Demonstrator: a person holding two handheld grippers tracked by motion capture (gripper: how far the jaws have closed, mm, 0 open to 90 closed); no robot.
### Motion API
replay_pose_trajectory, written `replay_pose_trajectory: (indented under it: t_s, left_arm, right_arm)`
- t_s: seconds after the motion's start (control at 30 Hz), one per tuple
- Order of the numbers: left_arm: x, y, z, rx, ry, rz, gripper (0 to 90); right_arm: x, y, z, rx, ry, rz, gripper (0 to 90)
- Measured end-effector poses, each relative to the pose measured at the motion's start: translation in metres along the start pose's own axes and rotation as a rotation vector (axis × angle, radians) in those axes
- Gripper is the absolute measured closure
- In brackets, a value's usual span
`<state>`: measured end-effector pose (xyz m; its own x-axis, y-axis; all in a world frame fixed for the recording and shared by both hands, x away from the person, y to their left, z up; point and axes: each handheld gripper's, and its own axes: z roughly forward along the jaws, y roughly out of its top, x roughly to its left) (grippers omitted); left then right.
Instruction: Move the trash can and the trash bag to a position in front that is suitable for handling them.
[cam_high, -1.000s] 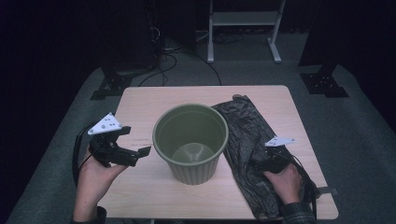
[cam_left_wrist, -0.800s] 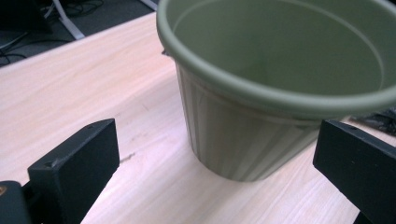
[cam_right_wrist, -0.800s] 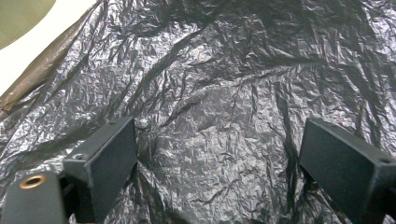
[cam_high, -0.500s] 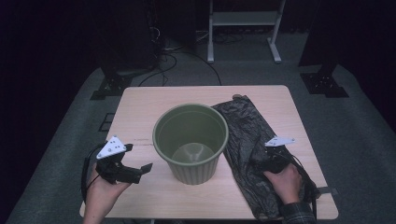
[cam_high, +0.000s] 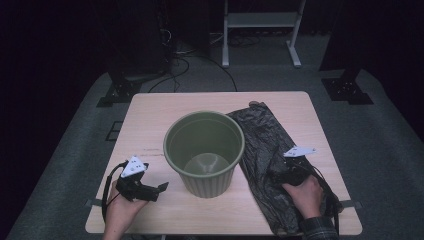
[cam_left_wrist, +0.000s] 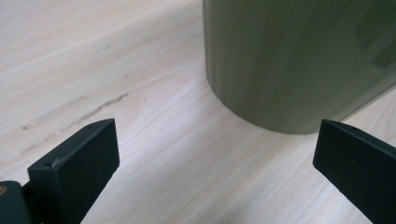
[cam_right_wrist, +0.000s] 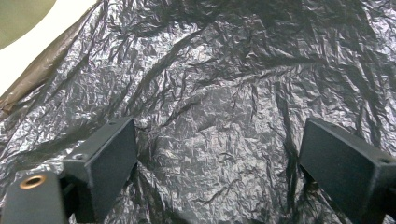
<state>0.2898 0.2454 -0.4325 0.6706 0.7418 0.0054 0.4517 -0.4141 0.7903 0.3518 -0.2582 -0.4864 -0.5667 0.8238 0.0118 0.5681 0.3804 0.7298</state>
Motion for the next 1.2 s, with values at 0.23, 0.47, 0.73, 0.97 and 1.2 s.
replay_pose_trajectory:
  t_s: [0.23,0.47,0.73,0.97,1.2]
  left_arm:
    - [-0.001,-0.012,0.024,0.043,-0.008,0.003,0.0]
    - [-0.004,-0.016,0.043,0.087,-0.016,0.020,0.0]
    - [-0.005,-0.019,0.058,0.121,-0.027,0.034,0.0]
    - [-0.005,-0.019,0.059,0.113,-0.028,0.035,0.0]
    - [-0.005,-0.019,0.059,0.113,-0.027,0.034,0.0]
  right_arm:
    - [0.000,0.000,0.000,0.000,0.000,0.000,10.3]
    - [0.000,0.000,0.000,0.000,0.000,-0.001,10.3]
    - [0.000,0.000,0.000,0.000,0.000,-0.002,10.2]
    - [-0.003,0.005,-0.011,-0.037,0.002,-0.010,10.2]
    - [-0.026,0.005,-0.022,-0.022,-0.022,0.038,10.2]
